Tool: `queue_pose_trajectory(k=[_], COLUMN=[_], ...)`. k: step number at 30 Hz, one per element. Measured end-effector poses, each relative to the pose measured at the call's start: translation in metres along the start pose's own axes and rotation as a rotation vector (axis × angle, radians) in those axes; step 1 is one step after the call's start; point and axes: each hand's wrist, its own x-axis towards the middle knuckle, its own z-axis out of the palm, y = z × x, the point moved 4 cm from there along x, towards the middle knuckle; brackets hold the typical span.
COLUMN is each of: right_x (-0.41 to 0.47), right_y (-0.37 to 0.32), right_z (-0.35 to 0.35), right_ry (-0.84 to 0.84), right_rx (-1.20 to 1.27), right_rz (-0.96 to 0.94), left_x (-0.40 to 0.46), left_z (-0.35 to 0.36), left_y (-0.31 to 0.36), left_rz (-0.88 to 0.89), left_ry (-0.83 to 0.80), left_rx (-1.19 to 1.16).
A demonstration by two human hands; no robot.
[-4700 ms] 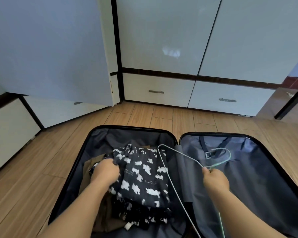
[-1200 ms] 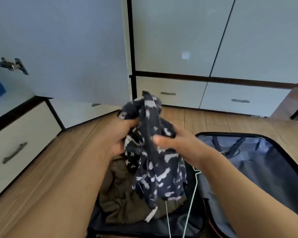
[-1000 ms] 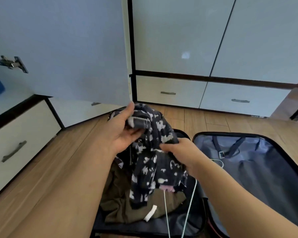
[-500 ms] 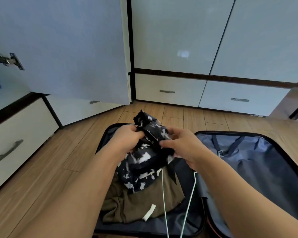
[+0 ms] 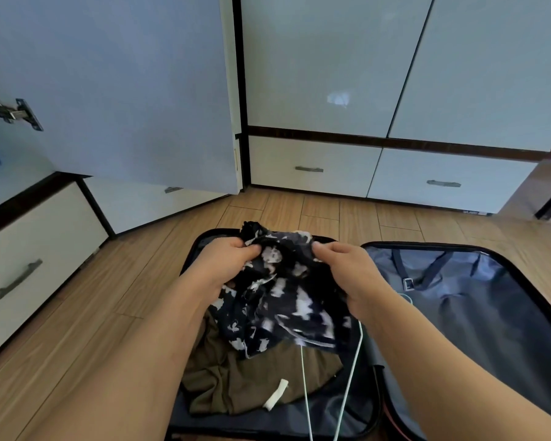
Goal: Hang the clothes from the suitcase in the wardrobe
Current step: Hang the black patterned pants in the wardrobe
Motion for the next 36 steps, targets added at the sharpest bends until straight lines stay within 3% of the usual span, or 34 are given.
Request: queue_pose_trajectory(k=[2, 3, 5, 7, 9, 10, 12, 14, 15, 18, 19, 21, 23, 26, 28, 30, 32, 34, 36], right_x=[0.002, 0.001, -0.006, -0.016, -0.013, -0.011, -0.008, -0.013, -0.019, -0.039, -0.04, -0.033, -0.023, -0.017, -0.017, -0.012, -0.016, -0.023, -0.031], right_y=[0.006, 0.011, 0.025, 0.034, 0.036, 0.035, 0.025, 0.012, 0.005, -0.001, 0.005, 0.012, 0.015, 0.012, 0.007, 0.004, -0.004, -0.008, -0.006], right_z=[-0.014, -0.016, -0.006, 0.01, 0.018, 0.018, 0.014, 0.012, 0.015, 0.03, 0.034, 0.037, 0.026, 0.016, 0.012, 0.006, -0.003, -0.006, -0.001], right_ry=[0.082, 0.034, -0.189, -0.33, -0.263, -0.205, -0.193, -0.328, -0.449, -0.784, -0.82, -0.704, -0.455, -0.403, -0.375, -0.24, -0.144, -0.237, -0.434], right_rx=[-0.102, -0.09, 0.059, 0.123, 0.086, 0.078, 0.073, 0.073, 0.075, -0.175, -0.364, -0.565, -0.298, 0.341, 0.585, 0.653, 0.608, 0.495, 0.307], right_rz=[0.073, 0.153, 0.375, 0.431, 0.338, 0.272, 0.163, 0.039, -0.002, 0.014, 0.019, 0.01, 0.132, 0.317, 0.303, 0.203, 0.073, 0.009, 0.001], left_x=[-0.002, -0.004, -0.01, -0.023, -0.028, -0.027, -0.016, -0.004, -0.004, -0.014, -0.016, -0.014, -0.012, -0.027, -0.037, -0.035, -0.026, -0.014, -0.004], left_z=[-0.006, -0.005, 0.007, 0.027, 0.038, 0.038, 0.026, 0.01, 0.008, 0.023, 0.027, 0.025, 0.016, 0.024, 0.037, 0.043, 0.036, 0.02, 0.009], left_y=[-0.007, -0.009, -0.015, -0.017, -0.012, -0.006, -0.002, -0.017, -0.026, -0.045, -0.043, -0.031, -0.009, 0.021, 0.029, 0.025, 0.01, -0.014, -0.038], left_rz=[-0.007, -0.006, -0.01, -0.05, -0.04, -0.035, -0.087, -0.234, -0.316, -0.485, -0.471, -0.351, -0.13, 0.074, 0.135, 0.16, 0.09, -0.07, -0.268], left_ry=[-0.012, -0.067, -0.286, -0.578, -0.744, -0.71, -0.446, -0.164, -0.14, -0.279, -0.276, -0.178, -0.168, -0.49, -0.643, -0.685, -0.665, -0.537, -0.371], left_rx=[0.057, 0.092, 0.152, 0.152, 0.151, 0.107, -0.051, -0.156, -0.173, -0.35, -0.392, -0.458, -0.508, -0.251, 0.109, 0.237, 0.022, -0.337, -0.547])
